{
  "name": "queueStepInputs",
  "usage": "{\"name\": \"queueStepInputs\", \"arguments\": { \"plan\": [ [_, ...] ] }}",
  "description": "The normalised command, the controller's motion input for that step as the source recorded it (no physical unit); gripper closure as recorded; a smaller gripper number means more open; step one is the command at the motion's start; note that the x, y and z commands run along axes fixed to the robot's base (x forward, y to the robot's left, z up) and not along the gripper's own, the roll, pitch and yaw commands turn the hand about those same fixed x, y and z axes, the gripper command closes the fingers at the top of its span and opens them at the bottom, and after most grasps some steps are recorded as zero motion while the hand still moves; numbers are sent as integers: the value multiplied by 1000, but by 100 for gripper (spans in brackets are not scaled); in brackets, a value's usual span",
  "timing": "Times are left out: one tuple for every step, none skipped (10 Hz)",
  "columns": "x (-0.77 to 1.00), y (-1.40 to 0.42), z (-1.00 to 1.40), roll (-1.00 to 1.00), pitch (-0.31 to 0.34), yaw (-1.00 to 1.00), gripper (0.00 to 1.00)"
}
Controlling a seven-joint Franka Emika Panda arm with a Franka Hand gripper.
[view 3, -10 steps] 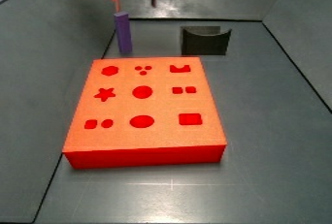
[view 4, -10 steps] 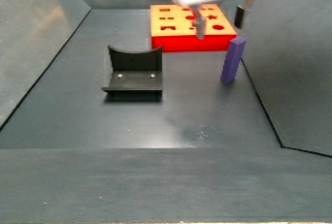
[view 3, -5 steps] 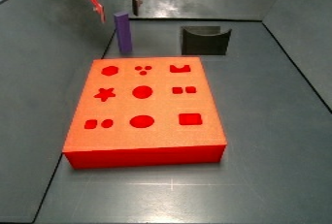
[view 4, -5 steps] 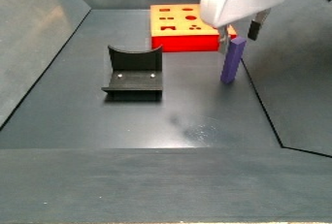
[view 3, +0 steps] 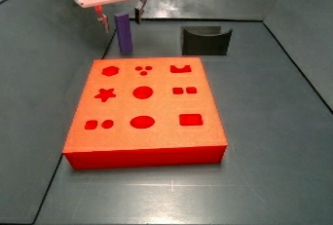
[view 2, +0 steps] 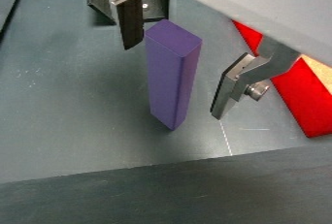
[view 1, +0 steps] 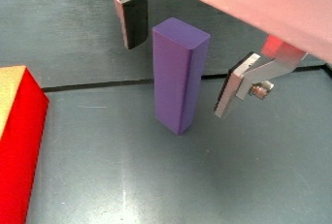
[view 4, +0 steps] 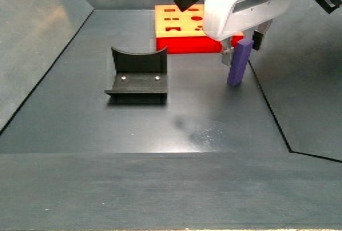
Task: Pick up the rectangle object. Move up. Move to above the board. Insert the rectangle object.
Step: Pick up the rectangle object.
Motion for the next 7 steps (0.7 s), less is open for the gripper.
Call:
{"name": "queueStepInputs", "arguments": {
  "plan": [
    [0,0,0,0,0,0,100],
    [0,0,0,0,0,0,100],
    [0,0,0,0,0,0,100],
    [0,0,0,0,0,0,100],
    [0,0,0,0,0,0,100],
    [0,0,0,0,0,0,100],
    [0,0,0,0,0,0,100]
  ]
}}
